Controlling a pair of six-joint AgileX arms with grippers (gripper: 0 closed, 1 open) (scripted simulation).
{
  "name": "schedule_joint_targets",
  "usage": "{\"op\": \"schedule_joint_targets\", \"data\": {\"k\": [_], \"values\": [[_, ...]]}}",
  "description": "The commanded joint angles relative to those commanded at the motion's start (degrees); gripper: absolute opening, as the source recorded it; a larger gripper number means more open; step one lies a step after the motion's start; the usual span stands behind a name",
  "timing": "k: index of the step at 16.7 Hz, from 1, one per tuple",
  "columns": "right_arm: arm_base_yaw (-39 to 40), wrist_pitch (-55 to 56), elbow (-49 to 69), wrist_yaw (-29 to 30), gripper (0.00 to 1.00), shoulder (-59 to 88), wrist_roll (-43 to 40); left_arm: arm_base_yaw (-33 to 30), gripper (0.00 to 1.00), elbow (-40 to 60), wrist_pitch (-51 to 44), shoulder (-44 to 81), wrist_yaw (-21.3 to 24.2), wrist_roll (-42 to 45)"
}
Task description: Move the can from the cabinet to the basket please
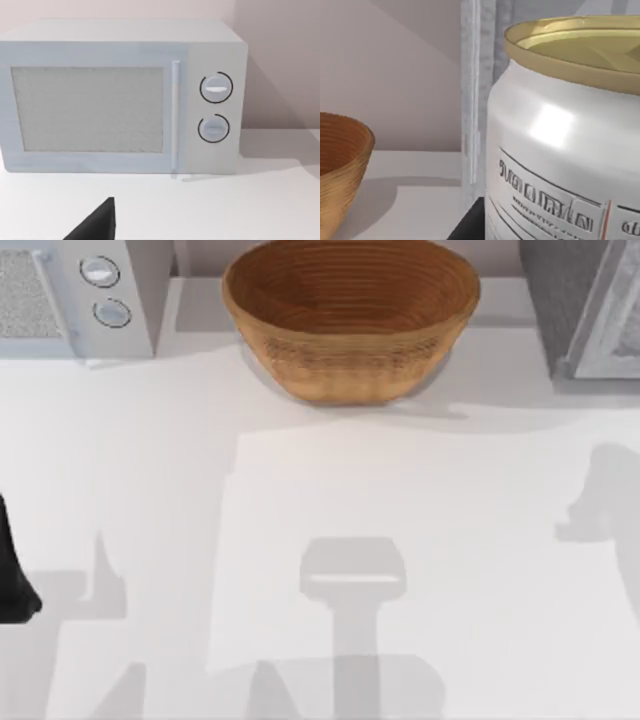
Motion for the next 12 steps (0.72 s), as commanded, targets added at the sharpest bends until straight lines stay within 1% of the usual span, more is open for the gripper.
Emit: {"op": "schedule_joint_targets", "data": {"k": [3, 6, 9, 12], "values": [[-3.5, 5.6, -16.9, -3.8, 0.00, -11.8, -0.1, 0.0, 1.00, 0.0, 0.0, 0.0, 0.0, 0.0], [-6.3, 10.3, -28.5, -6.9, 0.00, -21.6, -0.1, 0.0, 1.00, 0.0, 0.0, 0.0, 0.0, 0.0], [-8.0, 13.1, -34.6, -8.8, 0.00, -27.4, -0.1, 0.0, 1.00, 0.0, 0.0, 0.0, 0.0, 0.0], [-8.3, 13.7, -35.6, -9.2, 0.00, -28.4, -0.1, 0.0, 1.00, 0.0, 0.0, 0.0, 0.0, 0.0]]}}
